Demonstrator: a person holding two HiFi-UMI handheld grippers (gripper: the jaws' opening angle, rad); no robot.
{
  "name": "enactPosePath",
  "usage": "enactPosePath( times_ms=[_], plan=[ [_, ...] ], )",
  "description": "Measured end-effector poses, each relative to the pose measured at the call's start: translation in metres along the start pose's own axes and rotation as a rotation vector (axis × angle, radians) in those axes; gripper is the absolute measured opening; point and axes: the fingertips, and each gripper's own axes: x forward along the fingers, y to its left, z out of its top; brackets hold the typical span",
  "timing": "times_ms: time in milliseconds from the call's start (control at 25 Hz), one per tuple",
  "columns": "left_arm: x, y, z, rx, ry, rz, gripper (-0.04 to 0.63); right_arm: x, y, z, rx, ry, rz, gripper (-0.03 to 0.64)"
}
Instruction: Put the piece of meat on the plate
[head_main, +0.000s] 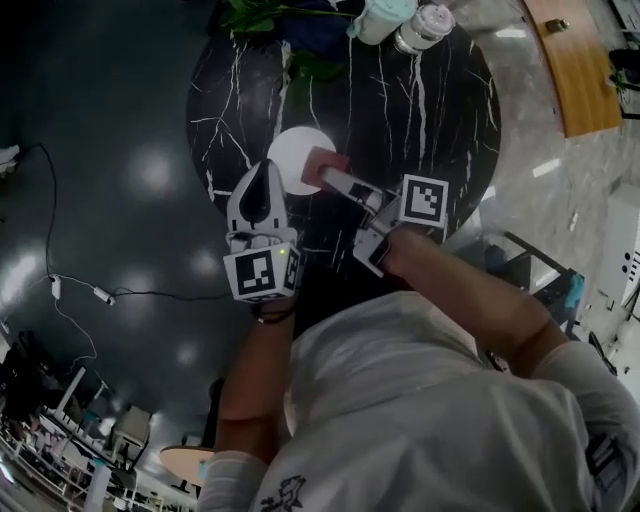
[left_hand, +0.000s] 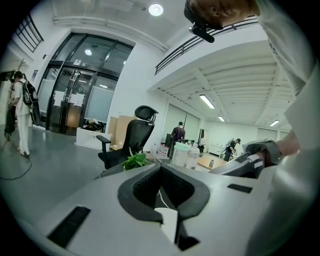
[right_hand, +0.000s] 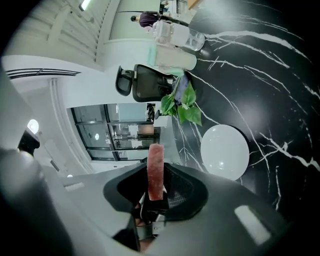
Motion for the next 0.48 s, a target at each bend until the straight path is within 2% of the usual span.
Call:
enactPosePath(
  times_ms=[480],
  plan=[
    [0.024,0.036,-0.066,-0.079,0.049,0.063,0.006,0.040,-0.094,0.006,0.000,0.030,-0.169,0.086]
  ],
)
